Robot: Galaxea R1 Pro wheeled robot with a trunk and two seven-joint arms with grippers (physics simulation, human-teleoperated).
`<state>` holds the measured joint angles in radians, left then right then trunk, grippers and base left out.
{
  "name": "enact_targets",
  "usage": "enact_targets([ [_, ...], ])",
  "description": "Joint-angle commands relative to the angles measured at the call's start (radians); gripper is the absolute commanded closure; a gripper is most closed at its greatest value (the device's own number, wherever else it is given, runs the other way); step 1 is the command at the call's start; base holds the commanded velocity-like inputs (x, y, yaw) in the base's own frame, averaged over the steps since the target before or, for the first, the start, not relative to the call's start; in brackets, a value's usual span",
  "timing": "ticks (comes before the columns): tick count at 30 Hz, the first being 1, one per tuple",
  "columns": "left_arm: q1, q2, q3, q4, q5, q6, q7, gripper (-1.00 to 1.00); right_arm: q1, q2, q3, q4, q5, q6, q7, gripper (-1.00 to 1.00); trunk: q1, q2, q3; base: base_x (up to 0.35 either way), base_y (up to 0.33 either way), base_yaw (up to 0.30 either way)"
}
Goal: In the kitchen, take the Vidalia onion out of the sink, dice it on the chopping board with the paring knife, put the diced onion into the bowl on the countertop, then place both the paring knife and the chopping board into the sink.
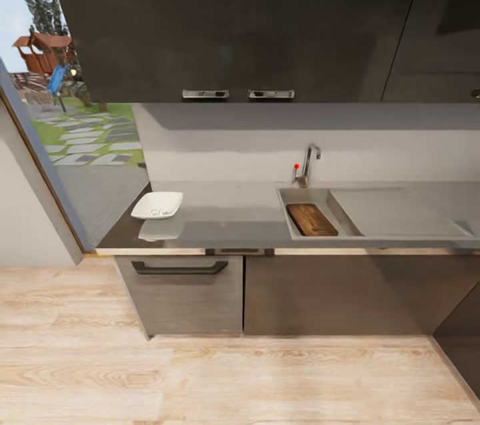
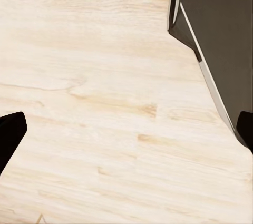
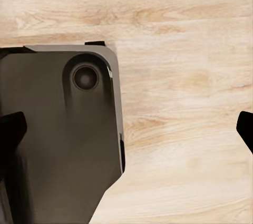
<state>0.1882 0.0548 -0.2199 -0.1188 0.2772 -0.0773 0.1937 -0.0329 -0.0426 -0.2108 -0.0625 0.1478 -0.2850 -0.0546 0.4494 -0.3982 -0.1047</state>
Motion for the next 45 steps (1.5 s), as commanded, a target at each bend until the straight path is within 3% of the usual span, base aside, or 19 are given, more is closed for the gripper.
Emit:
enact_targets([
  [1,0.001,0.000,-0.009,-0.002,0.010,-0.001,0.004,-1.00,-0.001,0.000,-0.007,0.001,0.010,-0.003,-0.003,-1.00,0.001,-0.002,0.000,0.000,0.000,0.000],
  [11,0.001,0.000,-0.009,-0.002,0.010,-0.001,0.004,-1.00,-0.001,-0.001,-0.007,0.001,0.011,-0.005,-0.004,-1.00,0.001,-0.002,0.016,0.000,0.000,0.000],
  [18,0.001,0.000,-0.009,-0.002,0.010,-0.001,0.004,-1.00,-0.001,0.001,-0.007,-0.002,0.010,-0.060,-0.004,-1.00,0.001,-0.002,0.028,0.000,0.000,0.000],
  [45,0.001,0.000,-0.009,-0.002,0.010,-0.001,0.004,-1.00,-0.001,0.001,-0.006,-0.003,0.014,-0.066,-0.009,-1.00,0.001,-0.002,0.069,0.000,0.000,0.000],
])
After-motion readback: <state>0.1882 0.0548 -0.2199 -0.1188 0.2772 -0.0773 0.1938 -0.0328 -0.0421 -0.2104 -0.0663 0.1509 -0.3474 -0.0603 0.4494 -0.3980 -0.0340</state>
